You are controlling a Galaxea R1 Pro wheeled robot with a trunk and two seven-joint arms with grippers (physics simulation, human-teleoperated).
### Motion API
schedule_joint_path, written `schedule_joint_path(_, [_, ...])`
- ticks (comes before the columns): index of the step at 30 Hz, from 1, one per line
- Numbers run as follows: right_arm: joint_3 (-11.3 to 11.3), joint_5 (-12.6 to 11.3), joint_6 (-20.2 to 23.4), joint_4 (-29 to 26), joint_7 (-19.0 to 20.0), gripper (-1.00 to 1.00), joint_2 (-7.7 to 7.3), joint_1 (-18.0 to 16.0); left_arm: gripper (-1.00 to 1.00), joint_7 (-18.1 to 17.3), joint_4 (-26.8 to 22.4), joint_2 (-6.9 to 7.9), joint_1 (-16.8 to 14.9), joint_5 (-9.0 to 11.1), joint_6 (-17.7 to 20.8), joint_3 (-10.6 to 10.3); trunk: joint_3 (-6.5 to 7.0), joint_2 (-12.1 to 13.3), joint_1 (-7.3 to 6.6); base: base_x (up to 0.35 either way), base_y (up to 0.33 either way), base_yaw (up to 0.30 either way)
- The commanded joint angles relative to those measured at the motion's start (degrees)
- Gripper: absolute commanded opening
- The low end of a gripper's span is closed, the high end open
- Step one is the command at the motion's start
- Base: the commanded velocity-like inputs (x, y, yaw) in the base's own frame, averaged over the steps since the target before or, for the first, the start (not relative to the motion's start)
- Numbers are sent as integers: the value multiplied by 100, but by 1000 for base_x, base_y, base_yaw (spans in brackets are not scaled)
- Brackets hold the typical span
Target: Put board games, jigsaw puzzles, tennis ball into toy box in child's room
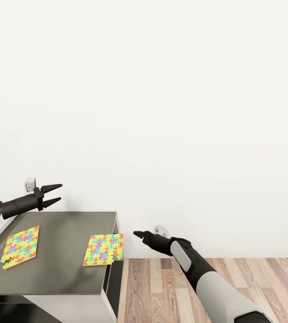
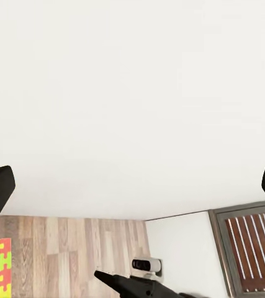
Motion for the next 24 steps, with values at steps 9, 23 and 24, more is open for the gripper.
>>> schedule_joint_path(9, [-324,-994,708,-10,-4,100,-39,-4,100,-235,2,-14,12,-26,13,9,-12,-12,3,0,0,0])
schedule_joint_path(23, [-356,-1115,730,-11,26,100,-97,-1,100,-294,2,-40,48,-26,12,9,-84,-173,91,0,0,0])
schedule_joint_path(24, [-356,-1113,726,-11,23,100,-98,-1,100,-294,2,-43,48,-25,12,9,-102,-213,113,0,0,0])
